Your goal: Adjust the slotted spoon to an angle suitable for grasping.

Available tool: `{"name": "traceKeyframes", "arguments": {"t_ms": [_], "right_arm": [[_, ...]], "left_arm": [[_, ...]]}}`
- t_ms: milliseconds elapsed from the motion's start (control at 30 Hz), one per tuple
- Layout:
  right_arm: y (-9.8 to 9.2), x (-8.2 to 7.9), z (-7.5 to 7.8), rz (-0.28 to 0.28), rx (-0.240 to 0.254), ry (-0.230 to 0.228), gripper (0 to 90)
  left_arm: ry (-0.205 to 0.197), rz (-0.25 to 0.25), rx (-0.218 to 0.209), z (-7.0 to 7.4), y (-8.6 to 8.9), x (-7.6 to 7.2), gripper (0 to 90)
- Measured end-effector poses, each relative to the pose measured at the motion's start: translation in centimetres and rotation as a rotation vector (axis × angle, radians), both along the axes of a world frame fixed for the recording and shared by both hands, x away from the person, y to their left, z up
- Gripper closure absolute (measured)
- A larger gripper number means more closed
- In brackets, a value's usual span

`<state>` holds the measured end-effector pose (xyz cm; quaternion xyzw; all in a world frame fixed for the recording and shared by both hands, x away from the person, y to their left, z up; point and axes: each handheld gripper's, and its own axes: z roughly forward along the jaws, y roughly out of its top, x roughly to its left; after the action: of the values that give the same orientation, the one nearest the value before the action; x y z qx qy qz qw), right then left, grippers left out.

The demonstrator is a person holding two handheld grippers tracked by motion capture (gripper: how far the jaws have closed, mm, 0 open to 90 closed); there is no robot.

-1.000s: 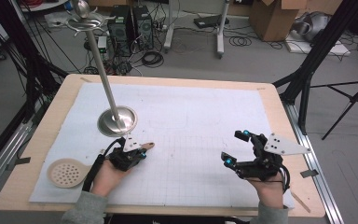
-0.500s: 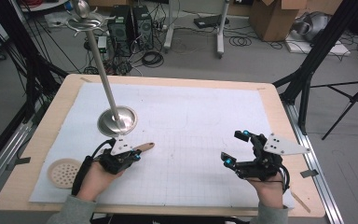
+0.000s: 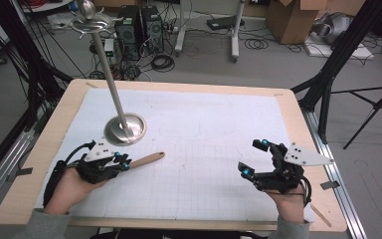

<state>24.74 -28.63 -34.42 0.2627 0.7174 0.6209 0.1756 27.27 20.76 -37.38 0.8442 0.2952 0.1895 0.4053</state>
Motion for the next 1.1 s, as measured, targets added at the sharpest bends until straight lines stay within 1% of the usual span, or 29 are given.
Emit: {"name": "traceKeyframes", "arguments": {"t_ms": [100, 167, 200, 233, 300, 367, 400, 467, 500, 600, 733, 800, 933, 967, 1000, 1100], "right_arm": [[0.0, 0.1, -0.1, 0.002, -0.002, -0.001, 11.6], [0.1, 0.1, -0.1, 0.000, -0.004, 0.006, 11.6], [0.1, 0.1, -0.1, 0.003, -0.006, 0.003, 11.6], [0.2, 0.1, -0.1, 0.005, -0.007, 0.006, 11.6], [0.2, 0.2, -0.2, 0.003, -0.011, 0.003, 11.6], [0.3, 0.2, -0.2, 0.005, -0.010, 0.012, 11.6], [0.3, 0.2, -0.2, 0.005, -0.012, 0.009, 11.6], [0.4, 0.2, -0.3, 0.005, -0.015, 0.011, 11.6], [0.4, 0.2, -0.3, 0.006, -0.015, 0.012, 11.6], [0.4, 0.3, -0.3, 0.010, -0.017, 0.016, 11.6], [0.3, 0.3, -0.4, 0.008, -0.018, 0.011, 11.6], [0.2, 0.3, -0.4, 0.004, -0.017, 0.018, 11.6], [0.0, 0.2, -0.5, -0.004, -0.022, 0.022, 11.6], [0.0, 0.1, -0.6, -0.004, -0.023, 0.027, 11.6], [0.0, 0.1, -0.6, -0.005, -0.024, 0.030, 11.6], [-0.1, -0.1, -0.4, -0.007, -0.020, 0.021, 11.6]], "left_arm": [[0.001, 0.003, 0.009, 0.3, 0.9, 0.0, 67.1], [0.017, 0.018, 0.015, 0.3, 1.5, 0.1, 62.1], [0.011, 0.020, 0.020, 0.3, 1.7, 0.1, 60.0], [0.007, 0.019, 0.016, 0.3, 2.0, 0.1, 57.2], [0.013, 0.015, 0.014, 0.3, 2.4, 0.2, 50.8], [0.005, 0.015, 0.015, 0.2, 2.8, 0.1, 46.7], [0.007, 0.010, 0.016, 0.3, 3.0, 0.2, 42.1], [0.026, -0.004, 0.004, 0.2, 3.2, 0.1, 39.4], [0.033, -0.029, 0.013, 0.2, 3.3, 0.1, 36.6], [0.046, -0.064, 0.021, 0.1, 3.5, 0.0, 28.8], [0.052, -0.099, 0.029, 0.0, 3.8, 0.2, 23.3], [0.043, -0.107, 0.039, 0.0, 4.0, 0.3, 22.0], [0.053, -0.110, 0.057, -0.1, 4.1, 0.7, 18.9], [0.061, -0.107, 0.063, 0.0, 4.2, 0.8, 18.5], [0.062, -0.107, 0.058, -0.1, 4.2, 0.9, 18.2], [0.087, -0.109, 0.051, 0.0, 4.3, 1.3, 16.2]]}}
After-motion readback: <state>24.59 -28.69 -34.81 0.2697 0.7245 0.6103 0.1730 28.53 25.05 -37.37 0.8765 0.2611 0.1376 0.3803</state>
